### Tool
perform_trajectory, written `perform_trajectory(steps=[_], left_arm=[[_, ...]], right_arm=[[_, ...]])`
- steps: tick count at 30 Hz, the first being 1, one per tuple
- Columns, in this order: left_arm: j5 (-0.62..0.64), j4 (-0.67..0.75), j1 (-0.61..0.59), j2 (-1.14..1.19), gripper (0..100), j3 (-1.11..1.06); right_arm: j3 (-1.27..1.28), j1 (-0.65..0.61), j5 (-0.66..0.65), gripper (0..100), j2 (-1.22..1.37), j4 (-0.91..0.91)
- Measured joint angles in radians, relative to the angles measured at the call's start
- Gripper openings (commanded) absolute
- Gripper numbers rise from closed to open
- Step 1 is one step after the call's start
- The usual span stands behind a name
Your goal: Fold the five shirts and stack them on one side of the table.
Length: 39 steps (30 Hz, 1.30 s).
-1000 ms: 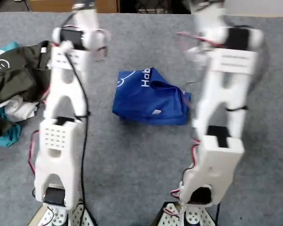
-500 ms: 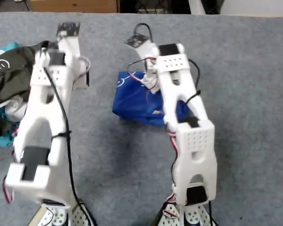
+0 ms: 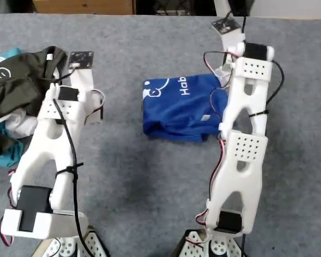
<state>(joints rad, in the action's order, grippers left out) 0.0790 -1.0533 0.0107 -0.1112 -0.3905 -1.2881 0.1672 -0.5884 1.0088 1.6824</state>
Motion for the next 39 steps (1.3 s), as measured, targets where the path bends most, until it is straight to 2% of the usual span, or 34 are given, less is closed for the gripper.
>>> perform_trajectory(steps=[3,6,9,12,15,18,22,27,31,39], left_arm=[[0.005,0.095,0.074,0.0,3,0.0],[0.078,0.206,0.178,0.0,3,0.0],[0.152,0.287,0.288,0.026,3,0.031],[0.201,0.301,0.348,0.137,3,0.127],[0.242,0.245,0.379,0.298,3,0.262],[0.302,0.117,0.382,0.462,3,0.404],[0.324,-0.014,0.373,0.609,3,0.535],[0.324,-0.095,0.339,0.628,3,0.571],[0.273,-0.152,0.313,0.628,3,0.572],[0.178,-0.172,0.284,0.632,3,0.559]], right_arm=[[-0.081,-0.009,-0.009,1.4,0.0,0.061],[-0.089,-0.008,-0.009,1.4,0.0,0.074],[-0.044,0.006,-0.009,1.4,-0.031,0.078],[0.058,0.071,-0.009,1.4,-0.123,0.078],[0.196,0.129,-0.014,1.4,-0.219,0.078],[0.322,0.181,-0.031,1.4,-0.278,0.078],[0.379,0.242,-0.083,1.4,-0.295,0.078],[0.381,0.267,-0.089,1.4,-0.295,0.078],[0.382,0.267,-0.089,1.4,-0.295,0.078],[0.388,0.258,-0.089,1.4,-0.295,0.078]])
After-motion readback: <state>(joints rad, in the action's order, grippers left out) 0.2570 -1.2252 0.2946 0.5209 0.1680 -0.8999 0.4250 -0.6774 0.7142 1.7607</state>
